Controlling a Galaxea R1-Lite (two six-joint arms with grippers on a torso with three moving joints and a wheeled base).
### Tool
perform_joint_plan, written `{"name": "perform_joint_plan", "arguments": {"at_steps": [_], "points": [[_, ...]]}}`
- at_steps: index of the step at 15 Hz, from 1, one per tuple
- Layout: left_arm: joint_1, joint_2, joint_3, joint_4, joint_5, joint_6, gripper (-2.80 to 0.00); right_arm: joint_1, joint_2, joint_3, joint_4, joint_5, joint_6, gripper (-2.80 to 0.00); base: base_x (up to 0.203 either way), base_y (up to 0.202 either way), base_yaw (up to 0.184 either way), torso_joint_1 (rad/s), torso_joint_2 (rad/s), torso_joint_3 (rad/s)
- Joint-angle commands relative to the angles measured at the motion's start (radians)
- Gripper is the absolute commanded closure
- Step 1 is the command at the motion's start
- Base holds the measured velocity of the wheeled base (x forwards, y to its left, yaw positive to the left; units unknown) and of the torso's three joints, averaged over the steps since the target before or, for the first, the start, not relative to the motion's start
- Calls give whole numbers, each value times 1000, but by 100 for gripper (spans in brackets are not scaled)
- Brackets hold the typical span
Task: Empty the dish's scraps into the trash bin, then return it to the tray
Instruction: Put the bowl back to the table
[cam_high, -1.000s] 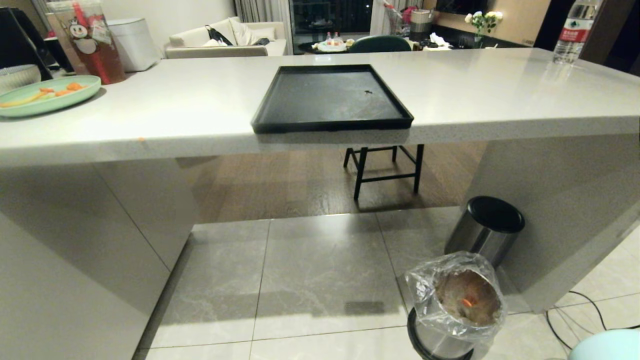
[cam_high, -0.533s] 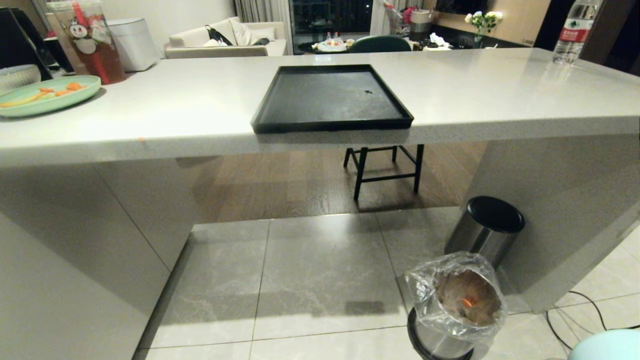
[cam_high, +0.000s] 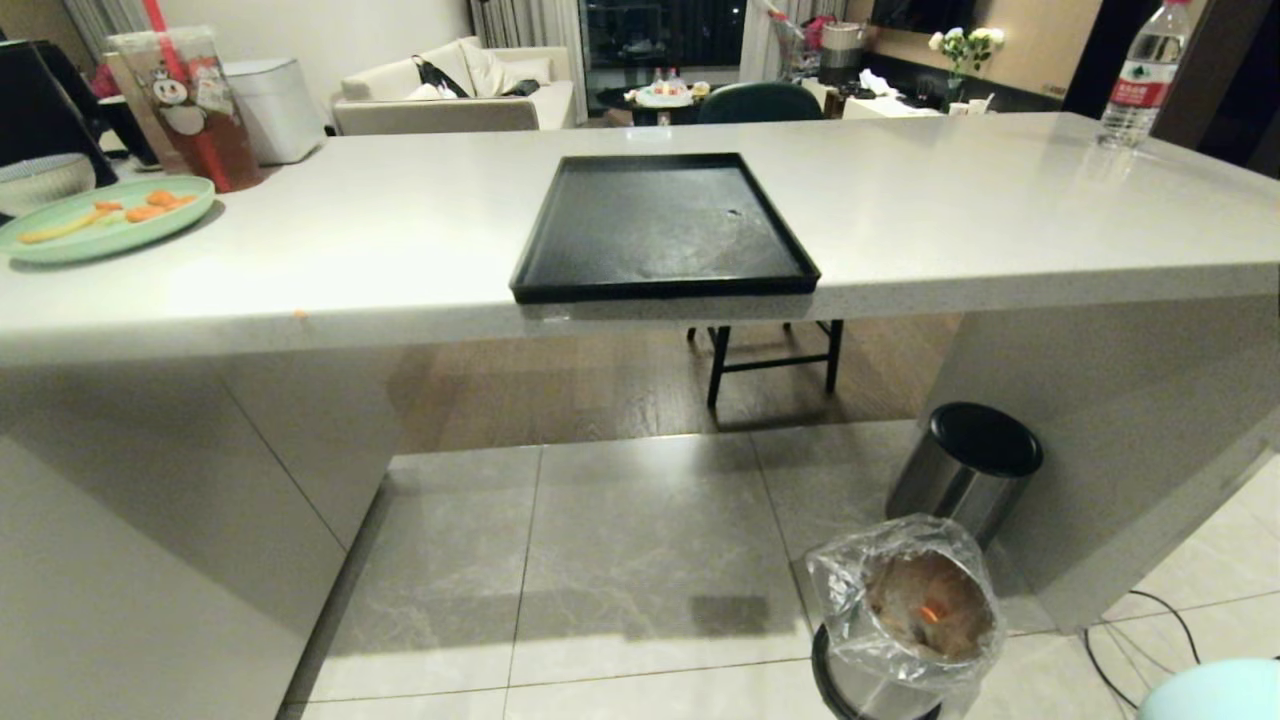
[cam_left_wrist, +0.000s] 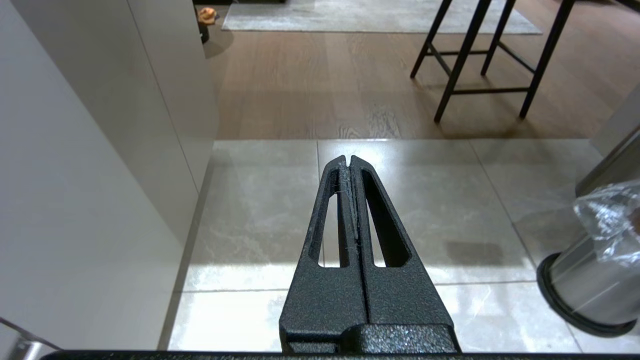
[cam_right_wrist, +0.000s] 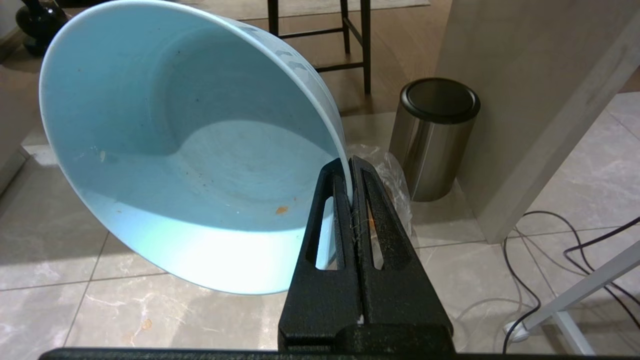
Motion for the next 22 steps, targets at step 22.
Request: {"name": "perform_joint_plan", "arguments": {"at_steps": [22], "points": [[-1, 1, 0, -1, 0, -1, 0, 0, 1, 1, 0, 0, 1, 0, 0, 0, 0, 121, -498, -376]]}}
